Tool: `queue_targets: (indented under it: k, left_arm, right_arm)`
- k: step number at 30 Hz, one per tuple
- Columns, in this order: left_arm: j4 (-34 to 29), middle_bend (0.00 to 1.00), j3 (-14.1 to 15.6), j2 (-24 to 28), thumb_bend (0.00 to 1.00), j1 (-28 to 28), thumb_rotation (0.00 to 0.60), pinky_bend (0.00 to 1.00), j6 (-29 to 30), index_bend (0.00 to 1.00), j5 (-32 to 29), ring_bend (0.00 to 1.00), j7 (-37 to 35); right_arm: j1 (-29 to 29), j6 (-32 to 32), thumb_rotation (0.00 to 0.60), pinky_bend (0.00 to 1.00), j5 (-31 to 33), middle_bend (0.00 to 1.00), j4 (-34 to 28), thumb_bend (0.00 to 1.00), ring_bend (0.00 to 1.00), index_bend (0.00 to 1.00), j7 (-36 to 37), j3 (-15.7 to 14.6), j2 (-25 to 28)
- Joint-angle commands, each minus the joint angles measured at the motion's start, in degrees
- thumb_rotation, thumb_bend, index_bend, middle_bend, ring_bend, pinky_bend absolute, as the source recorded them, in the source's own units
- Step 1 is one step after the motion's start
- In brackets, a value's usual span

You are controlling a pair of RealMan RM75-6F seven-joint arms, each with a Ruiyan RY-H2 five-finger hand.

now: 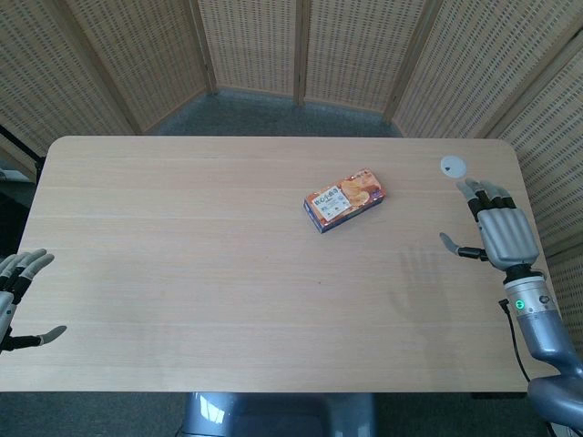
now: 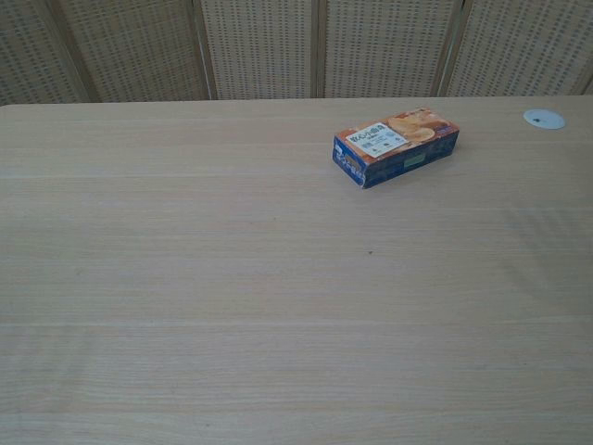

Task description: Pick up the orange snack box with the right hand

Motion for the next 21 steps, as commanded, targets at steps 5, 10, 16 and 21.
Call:
queue_targets:
  k: [5, 10, 16, 21]
  left_arm:
    - [-0.1, 0.0, -0.6, -0.7, 0.0, -1.3, 0.6, 0.0, -1.7, 0.1, 0.0, 0.0, 0.5]
    - [0.1, 0.0, -0.6, -0.8, 0.0, -1.2, 0.6, 0.0, -1.3, 0.1, 0.5, 0.0, 0.3]
    - [0.6, 0.0, -0.7, -0.8, 0.0, -1.5, 0.6, 0.0, -1.5, 0.1, 0.7, 0.0, -0.3]
    - [1.4, 0.0, -0.6, -1.1, 0.0, -1.5, 0.6, 0.0, -1.7, 0.1, 0.7, 0.0, -1.1]
  right_arm:
    - [-0.2, 0.2, 0.237, 0.0, -0.4, 0.0, -0.9, 0.32, 0.0, 0.0, -0.2, 0.2, 0.7]
    - [-0.3, 0.4, 0.237, 0.0, -1.5, 0.0, -2.6, 0.32, 0.0, 0.0, 0.2, 0.2, 1.4]
    - [2.0, -2.2, 0.241, 0.0, -1.6, 0.0, -4.2, 0.32, 0.0, 0.0, -1.3, 0.8, 1.1]
    - [7.4, -8.3, 0.236, 0.0, 1.0, 0.0, -3.9, 0.32, 0.0, 0.0, -4.1, 2.6, -1.2]
